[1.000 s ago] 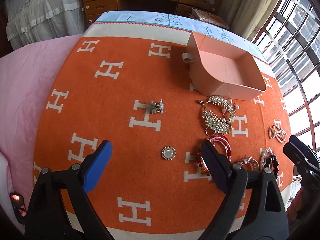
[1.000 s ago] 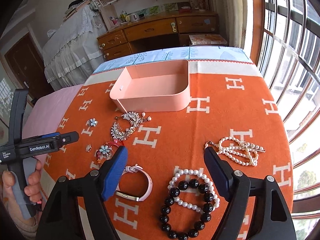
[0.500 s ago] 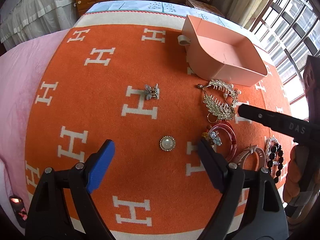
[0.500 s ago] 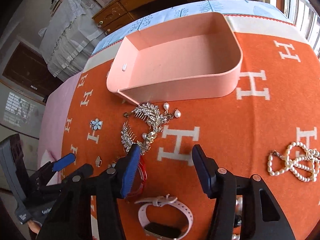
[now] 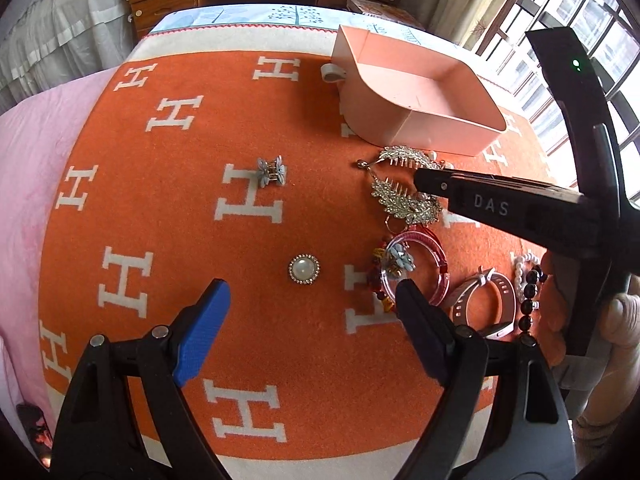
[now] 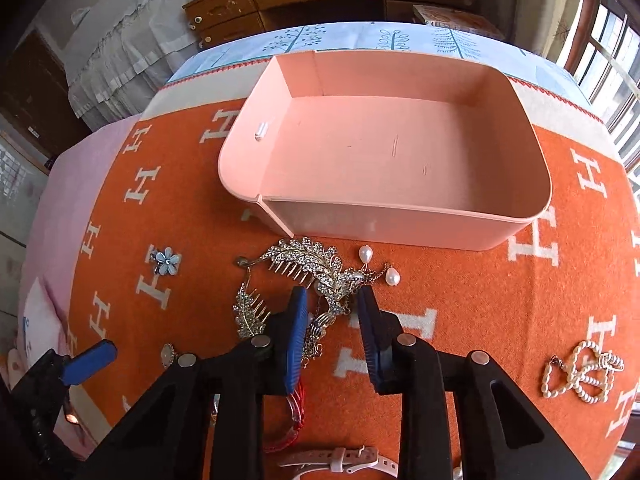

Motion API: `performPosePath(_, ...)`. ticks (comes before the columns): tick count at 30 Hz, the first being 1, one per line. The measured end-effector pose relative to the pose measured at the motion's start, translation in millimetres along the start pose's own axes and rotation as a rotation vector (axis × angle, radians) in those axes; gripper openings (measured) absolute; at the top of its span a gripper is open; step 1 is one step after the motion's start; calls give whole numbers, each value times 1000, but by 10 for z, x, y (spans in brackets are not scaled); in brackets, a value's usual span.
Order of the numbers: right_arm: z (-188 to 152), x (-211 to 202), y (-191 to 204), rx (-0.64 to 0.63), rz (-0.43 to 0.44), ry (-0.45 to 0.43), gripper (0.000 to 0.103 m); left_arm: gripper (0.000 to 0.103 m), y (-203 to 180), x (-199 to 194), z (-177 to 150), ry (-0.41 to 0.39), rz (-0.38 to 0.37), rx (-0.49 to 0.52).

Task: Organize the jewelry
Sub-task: 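Reach the right tool to the leaf hair comb while the left tool approaches the watch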

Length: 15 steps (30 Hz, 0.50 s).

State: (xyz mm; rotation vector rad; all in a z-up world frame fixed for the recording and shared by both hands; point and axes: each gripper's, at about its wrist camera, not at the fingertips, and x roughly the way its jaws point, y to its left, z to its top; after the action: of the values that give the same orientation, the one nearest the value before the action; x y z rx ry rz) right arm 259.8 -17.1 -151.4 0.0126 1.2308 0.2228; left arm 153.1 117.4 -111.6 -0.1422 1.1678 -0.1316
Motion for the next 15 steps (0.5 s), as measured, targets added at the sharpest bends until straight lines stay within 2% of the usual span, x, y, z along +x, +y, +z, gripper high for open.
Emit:
performPosePath(3, -8, -2, -74, 18, 35, -1, 21, 83, -83, -38, -44, -6, 2, 44)
performPosePath(4, -25, -11, -116, 26, 44, 0, 16, 83, -115, -53, -58, -10, 4, 62)
performPosePath(10, -205, -158, -596, 117, 54, -19, 15, 83, -412, -146, -144, -36, 0, 199)
performPosePath(15, -345, -379, -1056, 220, 122, -51, 12, 83, -810, -153, -205, -42, -24, 354)
